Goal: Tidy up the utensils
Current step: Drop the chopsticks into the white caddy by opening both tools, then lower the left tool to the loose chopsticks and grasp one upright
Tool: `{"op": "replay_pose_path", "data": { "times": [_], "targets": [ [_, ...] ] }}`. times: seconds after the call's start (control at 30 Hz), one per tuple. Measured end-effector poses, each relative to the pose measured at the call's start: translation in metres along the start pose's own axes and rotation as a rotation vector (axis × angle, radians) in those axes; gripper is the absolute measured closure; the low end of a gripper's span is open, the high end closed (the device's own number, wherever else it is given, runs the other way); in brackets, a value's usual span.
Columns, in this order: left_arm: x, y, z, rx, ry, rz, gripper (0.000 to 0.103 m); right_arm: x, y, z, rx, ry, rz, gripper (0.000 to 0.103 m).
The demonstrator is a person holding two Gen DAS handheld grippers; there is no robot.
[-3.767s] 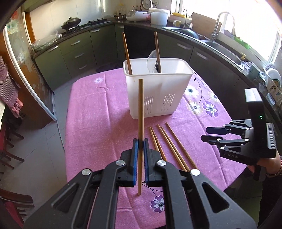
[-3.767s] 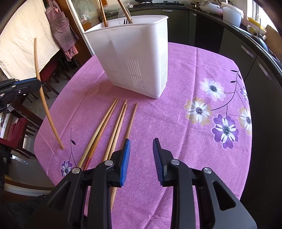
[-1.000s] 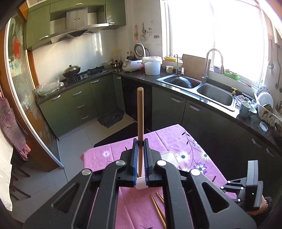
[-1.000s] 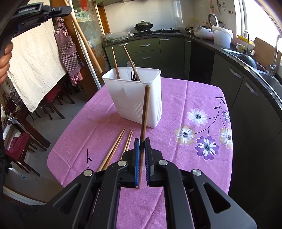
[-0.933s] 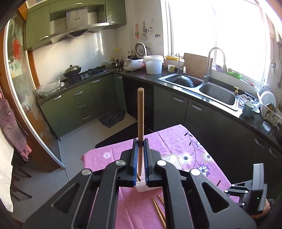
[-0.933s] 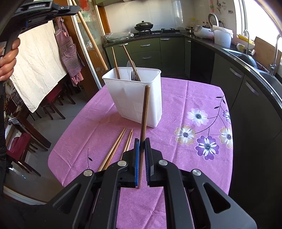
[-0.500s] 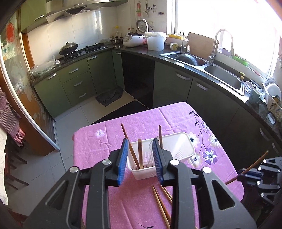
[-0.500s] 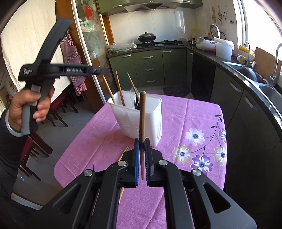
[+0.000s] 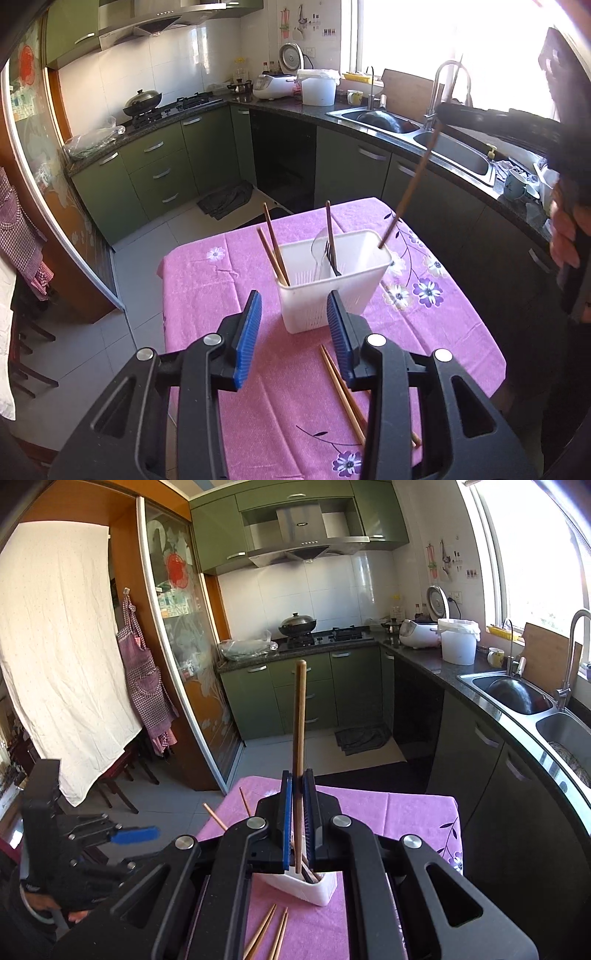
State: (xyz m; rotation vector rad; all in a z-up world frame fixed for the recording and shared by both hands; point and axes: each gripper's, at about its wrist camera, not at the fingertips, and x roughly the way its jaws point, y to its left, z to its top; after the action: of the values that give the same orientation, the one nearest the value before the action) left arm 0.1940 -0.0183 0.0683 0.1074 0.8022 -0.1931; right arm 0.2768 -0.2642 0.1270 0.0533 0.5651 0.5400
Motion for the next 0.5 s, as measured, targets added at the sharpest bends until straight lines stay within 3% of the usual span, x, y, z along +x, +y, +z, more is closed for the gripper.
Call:
{"op": "replay_pose_path", "data": {
  "times": [0.17, 0.3, 0.5],
  "targets": [
    [0.001, 0.004, -0.020, 0.001, 0.034, -0.004, 0.064, 0.056, 0.001, -0.019, -0.016, 0.110, -0.037, 0.096],
    [0.013, 0.004, -0.033, -0.007, 0.079, -0.013, 0.064, 0.077, 0.000, -0.036, -0.027, 0.168, -0.040, 0.095],
    [0.037, -0.003, -0.049, -0.012, 0.145, -0.024, 0.064, 0.028, 0.005, -0.050, -0.054, 0.103, -0.016, 0.091]
  ]
}}
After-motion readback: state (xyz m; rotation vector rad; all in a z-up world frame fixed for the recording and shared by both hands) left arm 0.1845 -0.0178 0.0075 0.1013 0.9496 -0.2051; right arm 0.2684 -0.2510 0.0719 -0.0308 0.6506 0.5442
